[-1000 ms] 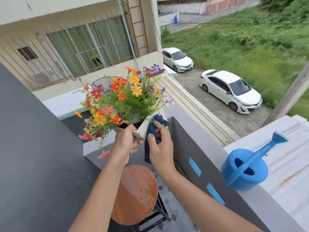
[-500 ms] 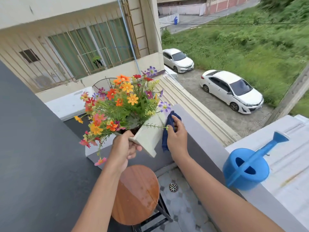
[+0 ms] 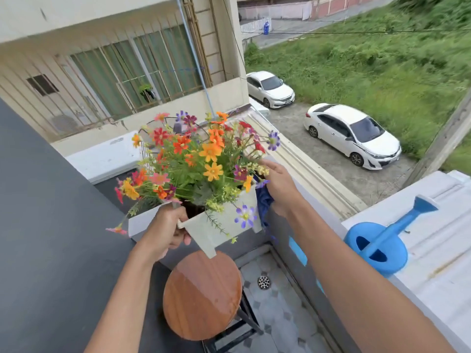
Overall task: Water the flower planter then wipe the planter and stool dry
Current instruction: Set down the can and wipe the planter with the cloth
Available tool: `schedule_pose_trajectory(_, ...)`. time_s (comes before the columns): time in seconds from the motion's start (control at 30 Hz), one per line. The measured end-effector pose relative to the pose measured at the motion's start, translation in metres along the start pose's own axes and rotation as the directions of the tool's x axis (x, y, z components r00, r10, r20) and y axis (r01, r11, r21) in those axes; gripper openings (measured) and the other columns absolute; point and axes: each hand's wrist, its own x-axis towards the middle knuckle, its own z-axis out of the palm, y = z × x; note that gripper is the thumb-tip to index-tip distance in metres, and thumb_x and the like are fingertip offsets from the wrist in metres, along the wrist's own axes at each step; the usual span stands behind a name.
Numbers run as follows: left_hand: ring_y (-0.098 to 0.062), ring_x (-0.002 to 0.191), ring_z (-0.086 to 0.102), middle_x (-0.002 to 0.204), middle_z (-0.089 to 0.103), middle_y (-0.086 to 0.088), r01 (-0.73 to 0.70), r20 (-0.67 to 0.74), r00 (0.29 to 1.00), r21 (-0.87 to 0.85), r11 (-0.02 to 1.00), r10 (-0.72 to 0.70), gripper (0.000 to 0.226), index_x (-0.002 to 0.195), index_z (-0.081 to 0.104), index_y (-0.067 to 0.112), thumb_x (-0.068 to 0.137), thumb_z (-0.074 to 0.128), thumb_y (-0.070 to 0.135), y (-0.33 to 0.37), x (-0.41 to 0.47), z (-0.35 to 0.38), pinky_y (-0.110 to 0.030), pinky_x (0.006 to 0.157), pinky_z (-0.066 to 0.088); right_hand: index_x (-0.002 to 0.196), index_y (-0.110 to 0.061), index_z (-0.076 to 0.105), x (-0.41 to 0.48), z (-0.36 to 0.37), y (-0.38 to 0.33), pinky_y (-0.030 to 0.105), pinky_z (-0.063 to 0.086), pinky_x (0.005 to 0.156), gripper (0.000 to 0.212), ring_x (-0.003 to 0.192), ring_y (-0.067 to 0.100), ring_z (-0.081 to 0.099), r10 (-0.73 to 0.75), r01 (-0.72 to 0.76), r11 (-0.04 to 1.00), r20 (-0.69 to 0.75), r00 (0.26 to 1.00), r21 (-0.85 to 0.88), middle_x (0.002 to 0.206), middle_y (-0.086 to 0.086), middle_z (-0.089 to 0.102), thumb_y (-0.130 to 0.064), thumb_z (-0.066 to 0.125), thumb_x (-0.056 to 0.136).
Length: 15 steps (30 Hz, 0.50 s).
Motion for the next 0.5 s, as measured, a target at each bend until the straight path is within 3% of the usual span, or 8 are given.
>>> schedule_pose_trajectory(0.07, -0.009, 0.030, 0.012, 0.039, 0.046, -0.018, 0.016, 0.020, 1.000, -0.035, 0.999, -0.015, 0.022, 0.042, 0.045, 0.008, 0.064, 0.042, 0.015, 0.002, -0.008, 0.002, -0.015, 0.043, 0.008, 0.116, -0.012, 0.072, 0.006, 0.006, -0.001, 0.034, 0.047, 0.080, 0.027, 0.092, 0.052, 0.056, -0.035, 0.035, 0.999, -0.008, 0.999, 0.014, 0.118, 0.022, 0.069, -0.014, 0.054, 0.097)
schedule_pose_trajectory(0.13, -0.008, 0.031, 0.013, 0.038, 0.045, -0.019, 0.003, 0.017, 1.000, -0.073, 0.997, -0.002, 0.017, 0.048, 0.040, 0.005, 0.062, 0.041, 0.015, 0.002, -0.012, 0.003, -0.012, 0.041, 0.009, 0.115, -0.021, 0.074, 0.016, 0.011, 0.006, 0.045, 0.042, 0.084, 0.030, 0.087, 0.051, 0.053, -0.037, 0.037, 0.999, 0.001, 0.999, -0.009, 0.119, 0.033, 0.062, -0.023, 0.058, 0.090)
schedule_pose_trajectory(0.2, -0.008, 0.028, 0.012, 0.038, 0.045, -0.022, -0.018, -0.003, 1.000, -0.109, 0.994, 0.018, 0.013, 0.053, 0.035, 0.006, 0.062, 0.039, 0.015, -0.002, -0.013, 0.002, -0.011, 0.038, 0.010, 0.118, -0.022, 0.070, 0.015, 0.015, 0.007, 0.042, 0.041, 0.087, 0.032, 0.100, 0.032, 0.055, 0.003, -0.002, 1.000, 0.072, 0.997, -0.012, 0.131, 0.013, 0.058, -0.024, 0.054, 0.089)
schedule_pose_trajectory(0.27, -0.010, 0.027, 0.012, 0.037, 0.044, -0.023, -0.032, -0.036, 0.999, -0.136, 0.990, 0.027, 0.012, 0.052, 0.035, 0.006, 0.058, 0.039, 0.016, -0.007, -0.011, -0.003, -0.010, 0.037, 0.012, 0.117, -0.018, 0.060, 0.004, 0.018, 0.012, 0.030, 0.049, 0.083, 0.026, 0.108, 0.012, 0.053, 0.056, -0.042, 0.992, 0.124, 0.991, -0.117, 0.125, -0.003, 0.052, -0.005, 0.048, 0.098)
schedule_pose_trajectory(0.33, -0.011, 0.026, 0.012, 0.037, 0.045, -0.022, -0.031, -0.068, 0.997, -0.155, 0.987, 0.021, 0.020, 0.050, 0.039, 0.003, 0.065, 0.037, 0.016, -0.014, -0.009, -0.009, -0.011, 0.037, 0.012, 0.096, -0.018, 0.062, 0.002, 0.013, 0.031, 0.018, 0.047, 0.057, 0.033, 0.072, 0.002, 0.062, 0.110, -0.073, 0.971, 0.158, 0.981, -0.226, 0.090, -0.006, 0.067, 0.005, 0.040, 0.101)
schedule_pose_trajectory(0.4, -0.012, 0.026, 0.013, 0.038, 0.045, -0.020, -0.040, -0.118, 0.993, -0.159, 0.986, 0.021, 0.040, 0.040, 0.045, 0.000, 0.076, 0.032, 0.009, -0.023, -0.004, -0.015, -0.013, 0.039, 0.011, 0.092, -0.014, 0.072, -0.004, 0.012, 0.045, 0.027, 0.054, 0.063, 0.031, 0.067, 0.014, 0.072, 0.121, -0.069, 0.965, 0.195, 0.973, -0.251, 0.077, 0.000, 0.076, -0.002, 0.044, 0.101)
schedule_pose_trajectory(0.47, -0.012, 0.027, 0.014, 0.038, 0.045, -0.020, -0.035, -0.175, 0.985, -0.157, 0.987, 0.007, 0.043, 0.036, 0.049, 0.003, 0.075, 0.033, 0.009, -0.033, 0.001, -0.023, -0.015, 0.041, 0.010, 0.104, -0.020, 0.077, -0.010, 0.014, 0.050, 0.039, 0.056, 0.082, 0.034, 0.091, 0.027, 0.074, 0.139, -0.079, 0.967, 0.238, 0.961, -0.244, 0.097, 0.006, 0.079, -0.005, 0.047, 0.098)
schedule_pose_trajectory(0.5, -0.012, 0.028, 0.014, 0.038, 0.045, -0.021, -0.020, -0.201, 0.980, -0.157, 0.987, -0.012, 0.033, 0.044, 0.048, -0.003, 0.071, 0.035, 0.012, -0.038, 0.004, -0.027, -0.015, 0.042, 0.010, 0.103, -0.022, 0.078, -0.012, 0.014, 0.051, 0.036, 0.058, 0.080, 0.037, 0.091, 0.024, 0.074, 0.141, -0.080, 0.969, 0.255, 0.957, -0.234, 0.098, 0.004, 0.079, -0.003, 0.047, 0.097)
